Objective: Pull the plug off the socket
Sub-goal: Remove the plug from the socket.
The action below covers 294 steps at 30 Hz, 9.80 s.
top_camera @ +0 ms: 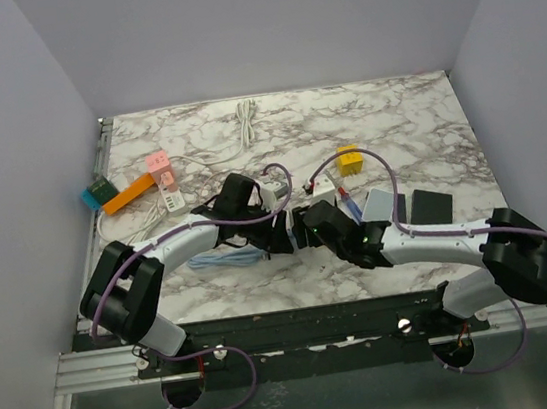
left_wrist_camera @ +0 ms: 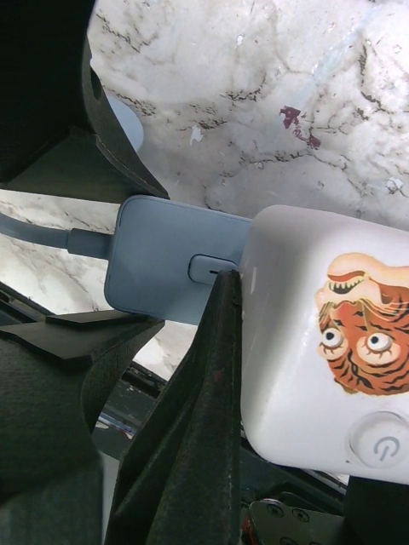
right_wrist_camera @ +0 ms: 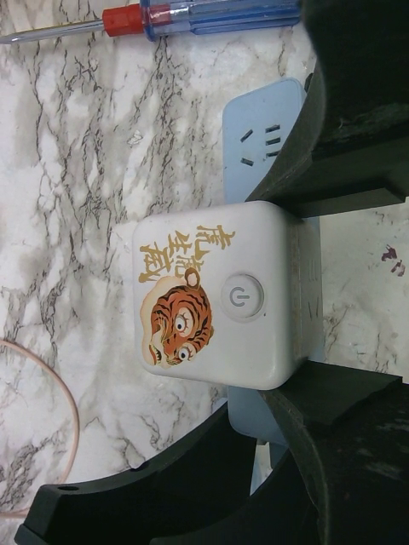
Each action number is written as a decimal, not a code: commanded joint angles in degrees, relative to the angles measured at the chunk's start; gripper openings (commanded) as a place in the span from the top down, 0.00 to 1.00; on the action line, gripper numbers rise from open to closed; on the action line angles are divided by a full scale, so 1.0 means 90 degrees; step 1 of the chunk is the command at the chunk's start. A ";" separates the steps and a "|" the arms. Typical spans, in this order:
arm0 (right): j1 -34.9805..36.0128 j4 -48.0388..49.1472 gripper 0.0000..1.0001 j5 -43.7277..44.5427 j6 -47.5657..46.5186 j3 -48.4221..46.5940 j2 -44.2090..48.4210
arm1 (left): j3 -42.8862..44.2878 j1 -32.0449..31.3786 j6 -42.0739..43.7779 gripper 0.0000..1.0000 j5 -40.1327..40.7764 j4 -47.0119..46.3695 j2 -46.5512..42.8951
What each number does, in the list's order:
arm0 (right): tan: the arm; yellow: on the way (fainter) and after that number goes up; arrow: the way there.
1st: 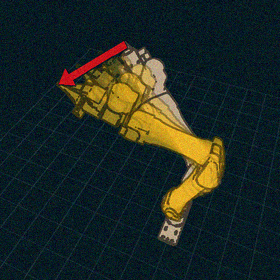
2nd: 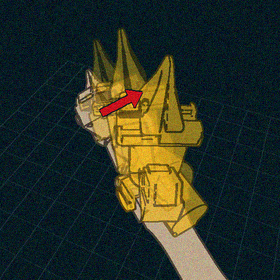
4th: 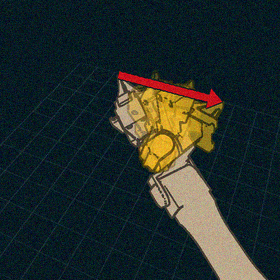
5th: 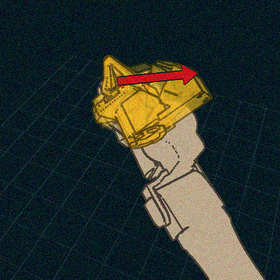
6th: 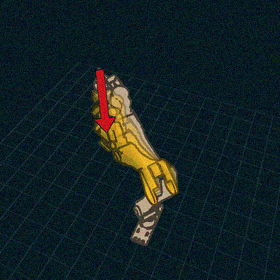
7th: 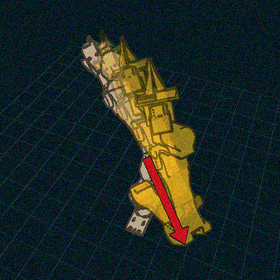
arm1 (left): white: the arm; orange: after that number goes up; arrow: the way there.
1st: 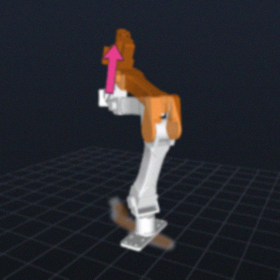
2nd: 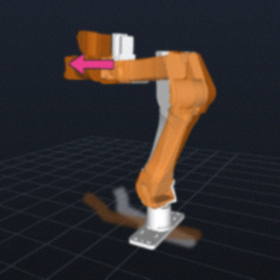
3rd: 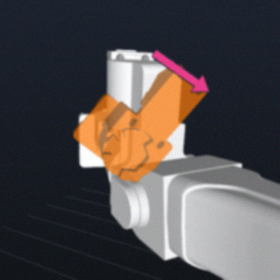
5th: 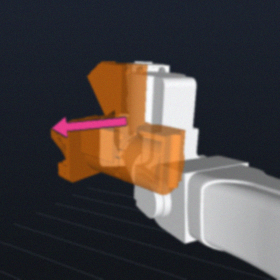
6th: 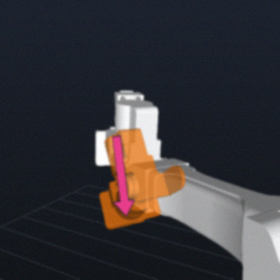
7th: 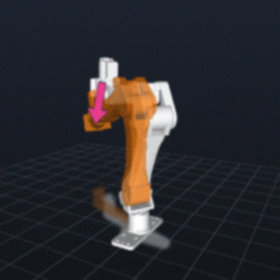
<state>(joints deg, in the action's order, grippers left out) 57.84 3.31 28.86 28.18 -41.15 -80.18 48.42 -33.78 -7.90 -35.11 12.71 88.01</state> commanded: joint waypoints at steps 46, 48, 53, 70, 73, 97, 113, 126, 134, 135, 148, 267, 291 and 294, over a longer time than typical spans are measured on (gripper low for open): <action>0.0486 -0.0209 1.00 0.0735 0.0187 -0.0349 -0.0515 | 0.0079 0.0062 -0.0004 1.00 0.1422 0.0395 0.0346; 0.0619 -0.0244 1.00 0.0925 0.0231 -0.0371 -0.0583 | 0.0074 0.0073 -0.0019 1.00 0.1405 0.0389 0.0347; 0.0768 -0.0280 1.00 0.1193 0.0411 -0.0428 -0.0621 | 0.0078 0.0097 -0.0034 1.00 0.1380 0.0380 0.0357; -0.0374 -0.0666 1.00 -0.0033 0.1485 -0.0219 -0.0423 | 0.0032 0.0106 -0.0032 1.00 0.1391 0.0365 0.0314; -0.0685 -0.0600 1.00 -0.0338 0.1609 -0.0144 -0.0379 | 0.0020 0.0101 -0.0034 1.00 0.1383 0.0365 0.0313; 0.0626 -0.0636 1.00 0.0716 0.0938 -0.0538 -0.0593 | 0.0054 0.0173 -0.0079 1.00 0.1326 0.0356 0.0343; 0.1340 -0.0931 1.00 0.1630 0.0801 -0.0926 -0.0804 | 0.0030 0.0249 -0.0124 1.00 0.1278 0.0326 0.0319; 0.0158 -0.0797 1.00 0.0587 0.1629 -0.0812 -0.0012 | 0.0000 0.0115 -0.0053 1.00 0.1420 0.0359 0.0358; -0.0590 -0.0600 1.00 0.0005 0.1949 -0.0746 -0.0213 | 0.0010 -0.0037 -0.0031 1.00 0.1424 0.0385 0.0412; -0.0668 -0.0528 1.00 -0.0087 0.1977 -0.0711 -0.0226 | 0.0015 -0.0057 -0.0030 1.00 0.1424 0.0384 0.0423; -0.1006 -0.0270 1.00 0.0078 0.1556 -0.0734 -0.0206 | 0.0031 -0.0228 -0.0004 1.00 0.1429 0.0401 0.0547; -0.1196 0.3618 1.00 -0.1748 -0.1563 0.1359 0.1741 | -0.2003 0.0492 -0.6850 0.53 -0.0639 -0.5956 -0.0737; -0.1056 0.2847 1.00 -0.1268 -0.1369 0.0849 0.1572 | -0.2400 0.0276 -0.7076 1.00 -0.0575 -0.6297 -0.0455; -0.1056 0.2973 1.00 -0.1254 -0.1336 0.0968 0.1632 | -0.2452 0.0277 -0.7095 1.00 -0.0469 -0.6300 -0.0482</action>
<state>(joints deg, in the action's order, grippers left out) 47.97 24.93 14.76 13.67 -29.93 -66.48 27.68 -29.76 -72.47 -38.13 -41.69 83.92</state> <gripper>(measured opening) 0.623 0.311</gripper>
